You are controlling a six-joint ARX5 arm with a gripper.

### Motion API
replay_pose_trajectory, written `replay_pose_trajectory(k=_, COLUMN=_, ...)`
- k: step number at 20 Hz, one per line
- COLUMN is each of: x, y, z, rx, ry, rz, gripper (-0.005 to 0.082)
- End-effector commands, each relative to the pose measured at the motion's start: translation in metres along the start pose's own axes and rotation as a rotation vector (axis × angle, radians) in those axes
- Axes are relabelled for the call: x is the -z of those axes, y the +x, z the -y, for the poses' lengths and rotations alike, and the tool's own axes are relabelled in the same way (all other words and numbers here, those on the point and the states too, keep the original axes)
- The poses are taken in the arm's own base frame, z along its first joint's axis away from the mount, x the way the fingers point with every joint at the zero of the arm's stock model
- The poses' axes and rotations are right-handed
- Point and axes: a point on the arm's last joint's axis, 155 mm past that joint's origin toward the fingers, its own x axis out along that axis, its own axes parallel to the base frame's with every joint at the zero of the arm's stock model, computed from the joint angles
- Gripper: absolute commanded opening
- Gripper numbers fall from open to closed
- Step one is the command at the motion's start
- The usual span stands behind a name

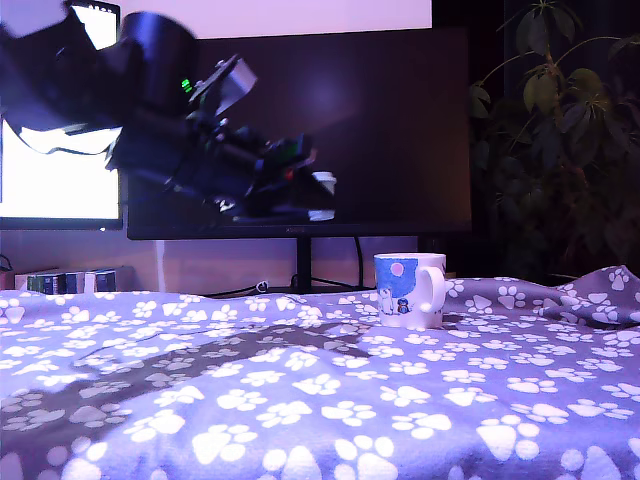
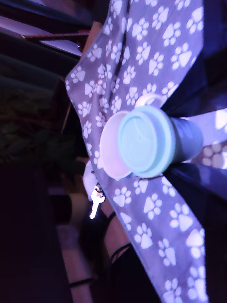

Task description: Pick up the coffee capsules on the table and drop them inside the coffee cup

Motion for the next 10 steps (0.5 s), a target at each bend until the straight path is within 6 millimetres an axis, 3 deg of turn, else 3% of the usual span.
replay_pose_trajectory(k=1, x=-0.005, y=0.004, z=0.001, rx=-0.002, ry=0.021, rz=0.004, gripper=0.0139)
replay_pose_trajectory(k=10, x=-0.007, y=0.036, z=0.012, rx=0.019, ry=0.032, rz=-0.052, gripper=0.0139)
